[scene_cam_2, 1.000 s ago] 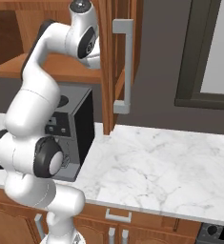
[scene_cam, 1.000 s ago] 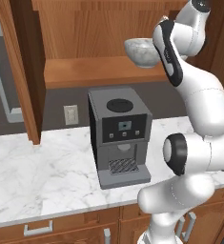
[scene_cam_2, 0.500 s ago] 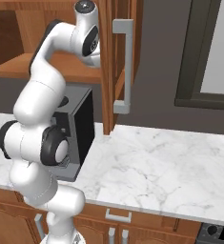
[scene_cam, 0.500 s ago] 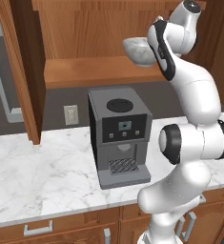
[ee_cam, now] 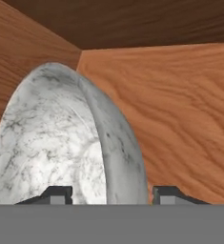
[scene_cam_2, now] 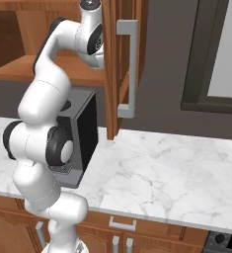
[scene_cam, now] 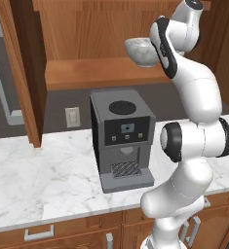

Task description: Move the bowls from the cabinet to the plates on the dining table.

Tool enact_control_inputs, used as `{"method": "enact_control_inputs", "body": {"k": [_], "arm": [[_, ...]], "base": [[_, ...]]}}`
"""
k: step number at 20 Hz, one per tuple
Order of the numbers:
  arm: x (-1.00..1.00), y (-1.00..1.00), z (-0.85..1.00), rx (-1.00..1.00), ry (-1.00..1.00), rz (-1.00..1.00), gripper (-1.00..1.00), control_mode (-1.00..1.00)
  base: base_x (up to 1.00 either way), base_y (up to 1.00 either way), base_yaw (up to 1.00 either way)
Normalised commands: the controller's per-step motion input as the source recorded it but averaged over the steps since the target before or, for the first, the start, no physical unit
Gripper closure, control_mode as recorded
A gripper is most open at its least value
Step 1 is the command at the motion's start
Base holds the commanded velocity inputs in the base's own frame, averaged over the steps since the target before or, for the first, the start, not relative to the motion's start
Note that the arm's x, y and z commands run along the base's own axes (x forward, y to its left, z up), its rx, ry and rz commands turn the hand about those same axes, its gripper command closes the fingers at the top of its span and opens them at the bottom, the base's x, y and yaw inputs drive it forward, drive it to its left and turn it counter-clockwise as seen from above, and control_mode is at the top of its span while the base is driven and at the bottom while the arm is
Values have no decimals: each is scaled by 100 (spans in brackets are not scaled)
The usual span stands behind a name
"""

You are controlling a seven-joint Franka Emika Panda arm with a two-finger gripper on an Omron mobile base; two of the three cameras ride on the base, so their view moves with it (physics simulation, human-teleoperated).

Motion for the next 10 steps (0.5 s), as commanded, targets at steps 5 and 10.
{"method": "enact_control_inputs", "body": {"k": [5,10], "arm": [[-20,-1,-21,-1,-12,-1,100,-100],[-28,0,-18,-2,-13,-2,100,-100]], "base": [[0,0,0],[0,0,0]]}}
